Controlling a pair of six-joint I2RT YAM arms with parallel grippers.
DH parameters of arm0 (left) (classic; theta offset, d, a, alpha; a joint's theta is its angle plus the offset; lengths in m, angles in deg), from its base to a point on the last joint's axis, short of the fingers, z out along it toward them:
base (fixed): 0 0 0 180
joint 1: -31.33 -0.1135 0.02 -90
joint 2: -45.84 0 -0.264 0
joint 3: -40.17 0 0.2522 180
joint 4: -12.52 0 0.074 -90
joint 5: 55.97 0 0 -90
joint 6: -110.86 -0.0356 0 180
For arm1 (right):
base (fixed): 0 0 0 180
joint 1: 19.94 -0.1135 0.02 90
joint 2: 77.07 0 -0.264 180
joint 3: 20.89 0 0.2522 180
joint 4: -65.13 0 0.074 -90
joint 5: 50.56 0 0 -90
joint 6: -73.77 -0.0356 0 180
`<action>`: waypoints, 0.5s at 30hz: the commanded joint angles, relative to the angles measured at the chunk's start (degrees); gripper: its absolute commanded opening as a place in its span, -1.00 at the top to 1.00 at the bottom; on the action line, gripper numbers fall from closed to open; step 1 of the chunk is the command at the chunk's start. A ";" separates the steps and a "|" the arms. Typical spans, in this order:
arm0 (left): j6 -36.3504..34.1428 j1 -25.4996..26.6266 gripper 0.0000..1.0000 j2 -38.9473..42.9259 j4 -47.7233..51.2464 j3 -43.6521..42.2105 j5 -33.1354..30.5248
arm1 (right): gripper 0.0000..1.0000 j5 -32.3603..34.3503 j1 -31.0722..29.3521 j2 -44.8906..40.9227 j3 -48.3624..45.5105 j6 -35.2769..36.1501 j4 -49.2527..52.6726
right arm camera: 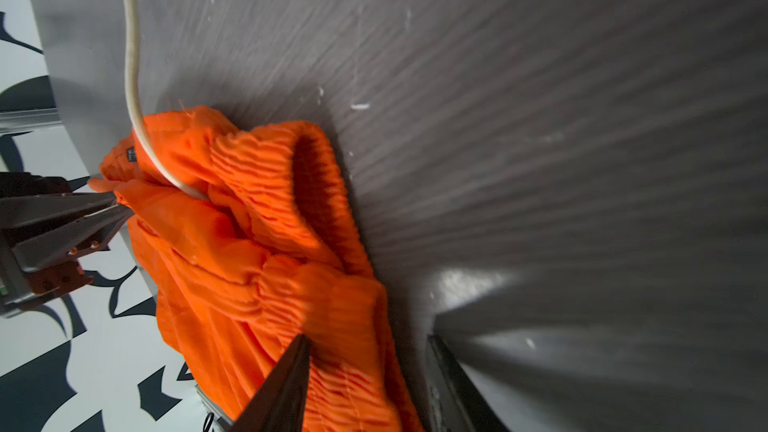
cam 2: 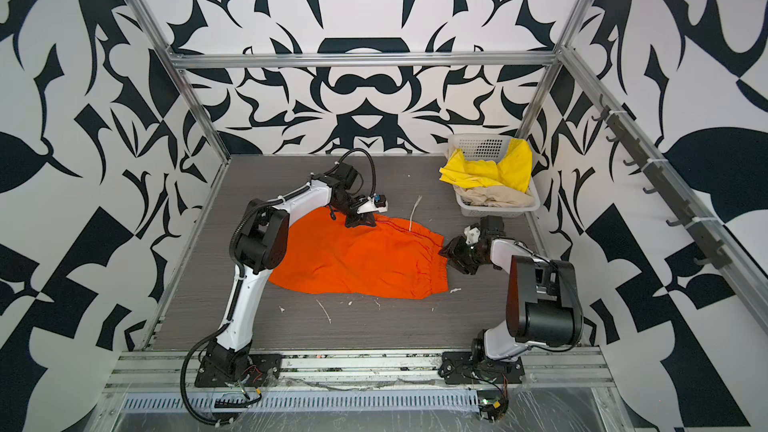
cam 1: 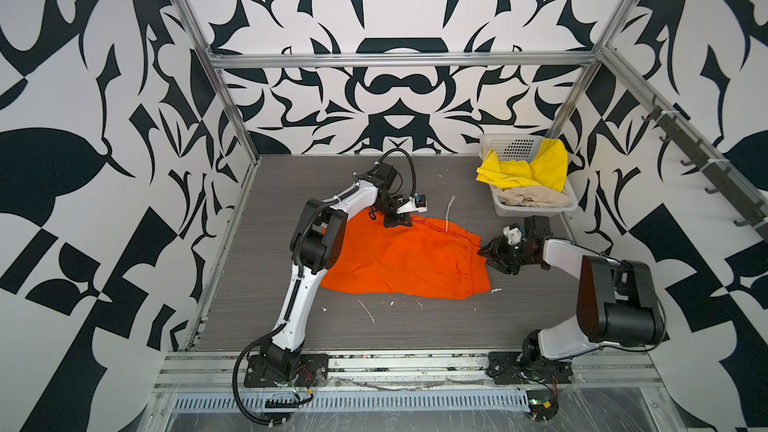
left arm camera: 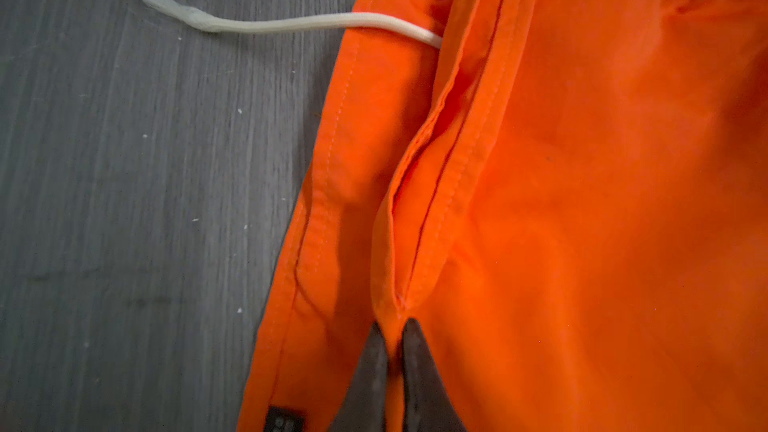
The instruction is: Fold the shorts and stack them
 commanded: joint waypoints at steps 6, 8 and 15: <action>0.70 0.15 0.80 1.71 0.77 -0.60 3.24 | 0.68 -6.23 0.10 -1.50 -0.75 -0.46 -9.04; 1.54 0.00 0.80 2.53 0.21 -1.13 3.77 | 0.90 -5.34 0.08 -4.93 -0.63 0.31 -7.68; 5.89 -1.19 0.80 5.60 -3.29 -4.10 6.26 | 1.00 -2.96 -0.59 -17.87 1.89 1.47 -4.46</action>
